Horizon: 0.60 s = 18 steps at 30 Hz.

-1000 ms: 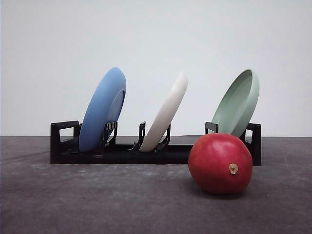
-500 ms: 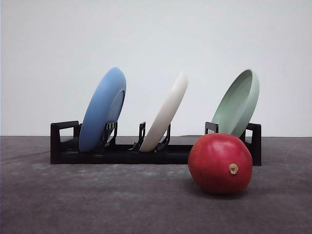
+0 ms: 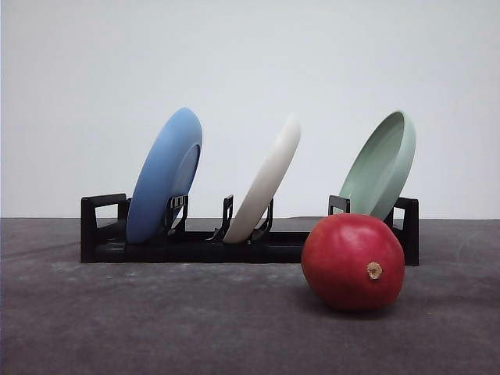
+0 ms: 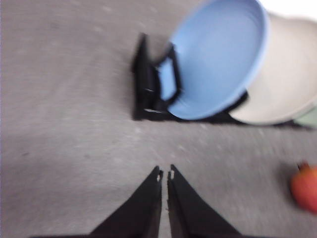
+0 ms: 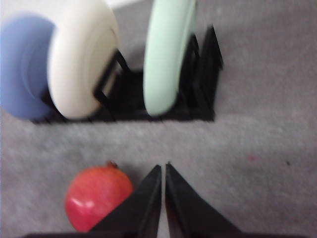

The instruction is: Place pomegranate in white plate

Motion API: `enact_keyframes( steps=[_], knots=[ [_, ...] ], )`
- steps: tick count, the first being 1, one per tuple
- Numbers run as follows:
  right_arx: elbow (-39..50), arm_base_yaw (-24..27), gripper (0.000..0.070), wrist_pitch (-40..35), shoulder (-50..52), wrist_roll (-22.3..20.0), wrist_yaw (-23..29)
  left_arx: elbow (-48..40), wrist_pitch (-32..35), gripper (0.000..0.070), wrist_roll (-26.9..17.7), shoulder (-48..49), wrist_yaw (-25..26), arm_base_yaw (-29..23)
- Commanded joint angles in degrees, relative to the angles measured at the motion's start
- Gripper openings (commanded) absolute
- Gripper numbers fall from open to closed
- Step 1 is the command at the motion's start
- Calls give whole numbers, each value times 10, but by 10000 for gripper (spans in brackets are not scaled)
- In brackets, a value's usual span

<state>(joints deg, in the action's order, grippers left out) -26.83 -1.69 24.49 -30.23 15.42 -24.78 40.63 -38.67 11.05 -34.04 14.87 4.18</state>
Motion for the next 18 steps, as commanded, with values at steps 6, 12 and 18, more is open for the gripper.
enact_keyframes(
  steps=[6,12,18],
  knots=[
    [-10,-83,6,0,-12,-101,27,21,14,3,-91,-53,-4,116],
    [-10,-131,6,-2,-11,-125,27,21,14,3,-156,-73,-5,175],
    [-10,-136,240,-5,-11,-125,27,21,17,243,-163,-75,-1,184]
  ],
)
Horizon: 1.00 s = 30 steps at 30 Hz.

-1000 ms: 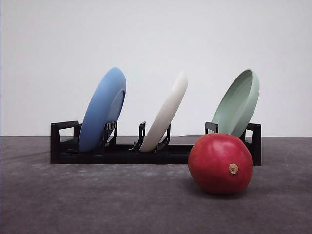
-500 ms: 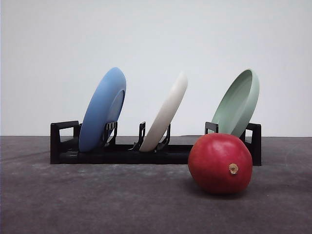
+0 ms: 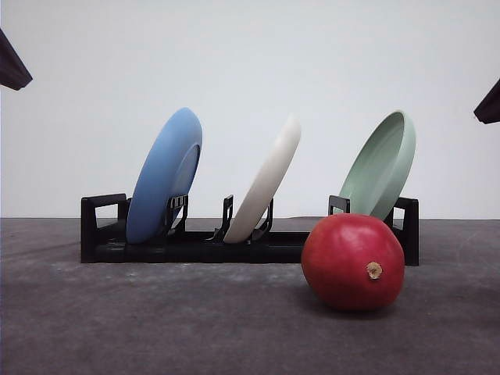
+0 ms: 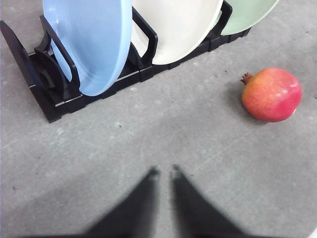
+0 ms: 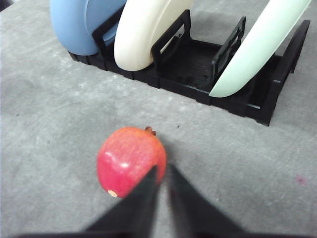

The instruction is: Place pomegranate in white plate

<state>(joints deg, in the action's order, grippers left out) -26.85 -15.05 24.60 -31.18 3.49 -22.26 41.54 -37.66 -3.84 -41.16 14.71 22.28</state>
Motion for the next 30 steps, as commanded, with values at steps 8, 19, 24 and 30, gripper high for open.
enact_keyframes(
  steps=[8,19,24,30],
  knots=[
    [-10,-3,347,-9,-2,-5,2,12,41,416,-19,-5,4,17],
    [-10,-2,347,-10,-1,4,-2,12,199,389,-78,-87,-29,123],
    [-10,-2,347,-12,-1,4,-2,12,306,389,-71,-163,-87,169],
    [-10,-2,347,-14,-2,4,-2,18,430,389,-51,-273,-135,210]
  ],
)
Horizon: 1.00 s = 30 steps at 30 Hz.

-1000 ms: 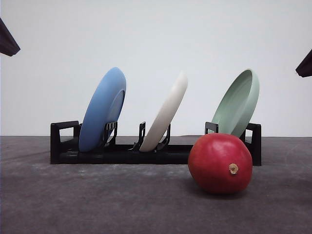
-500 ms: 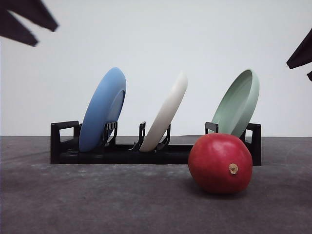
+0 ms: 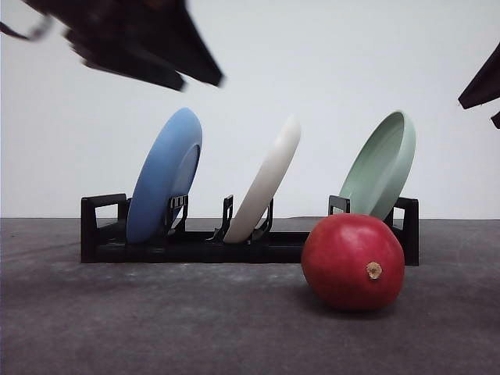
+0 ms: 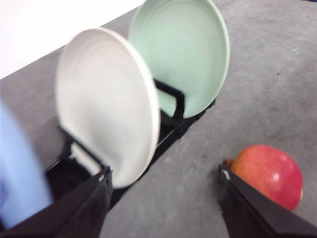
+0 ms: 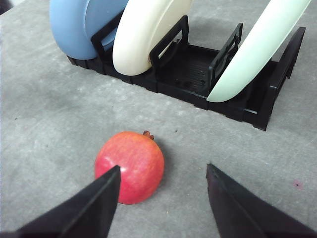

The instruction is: Place pomegranate in white plate

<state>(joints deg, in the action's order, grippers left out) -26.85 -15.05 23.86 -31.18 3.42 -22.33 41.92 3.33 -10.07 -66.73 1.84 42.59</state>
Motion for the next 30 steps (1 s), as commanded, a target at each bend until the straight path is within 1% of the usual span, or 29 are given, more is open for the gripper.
enact_keyframes(
  steps=[1,5,8,14,17,24,26,27,29,30],
  knots=[
    [-10,-2,347,-6,-2,4,-1,20,34,389,17,-37,-12,11],
    [-10,-2,347,-6,-2,4,-1,57,63,389,31,-116,-53,31],
    [-10,-2,347,-6,-2,4,3,97,66,389,35,-170,-88,41],
    [-10,-2,347,-5,-2,4,3,179,65,389,50,-269,-141,48],
    [-10,-2,347,-4,-2,4,3,214,66,389,67,-312,-157,48],
    [-10,-2,347,-3,-2,2,3,260,66,381,67,-367,-161,45],
    [-10,-2,347,-3,-2,2,3,261,66,364,67,-369,-162,45],
    [-10,-2,347,-3,-2,2,3,261,65,344,67,-369,-164,45],
    [-10,-2,347,-3,-2,2,3,261,65,289,67,-369,-167,45],
    [-10,-2,347,-3,-2,2,3,261,65,251,67,-369,-168,45]
  ],
)
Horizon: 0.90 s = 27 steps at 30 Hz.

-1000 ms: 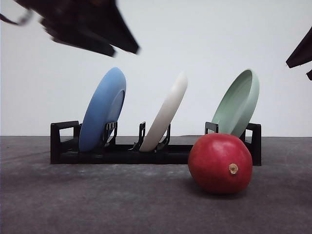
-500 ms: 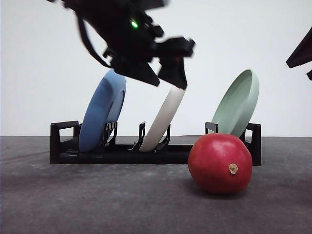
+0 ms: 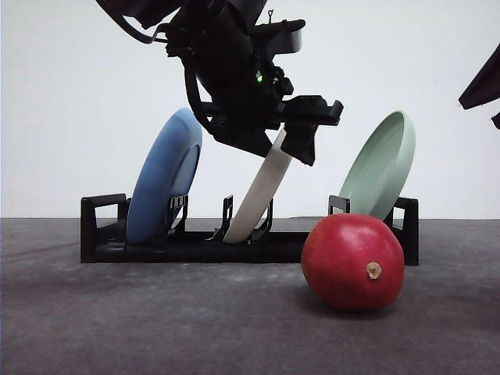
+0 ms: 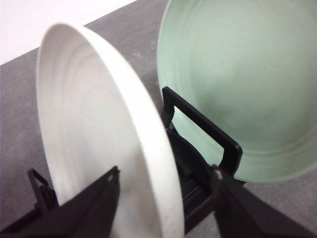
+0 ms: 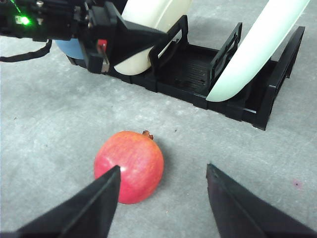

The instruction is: Place pomegranate in white plate

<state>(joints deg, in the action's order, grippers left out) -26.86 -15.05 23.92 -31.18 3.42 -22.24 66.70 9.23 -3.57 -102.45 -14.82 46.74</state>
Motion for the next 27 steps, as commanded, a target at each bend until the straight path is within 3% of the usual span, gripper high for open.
enact_keyframes(
  steps=[1,8,16,27],
  knots=[
    [-10,-2,347,-4,-2,2,2,13,6,215,2,-12,-3,4],
    [-10,-2,347,-8,-2,2,2,13,5,57,3,-10,-3,4],
    [-10,-2,347,-8,-2,0,2,13,-6,10,10,1,-3,5],
    [-10,-2,347,-9,-2,0,2,13,-39,10,106,62,-2,5]
  ],
)
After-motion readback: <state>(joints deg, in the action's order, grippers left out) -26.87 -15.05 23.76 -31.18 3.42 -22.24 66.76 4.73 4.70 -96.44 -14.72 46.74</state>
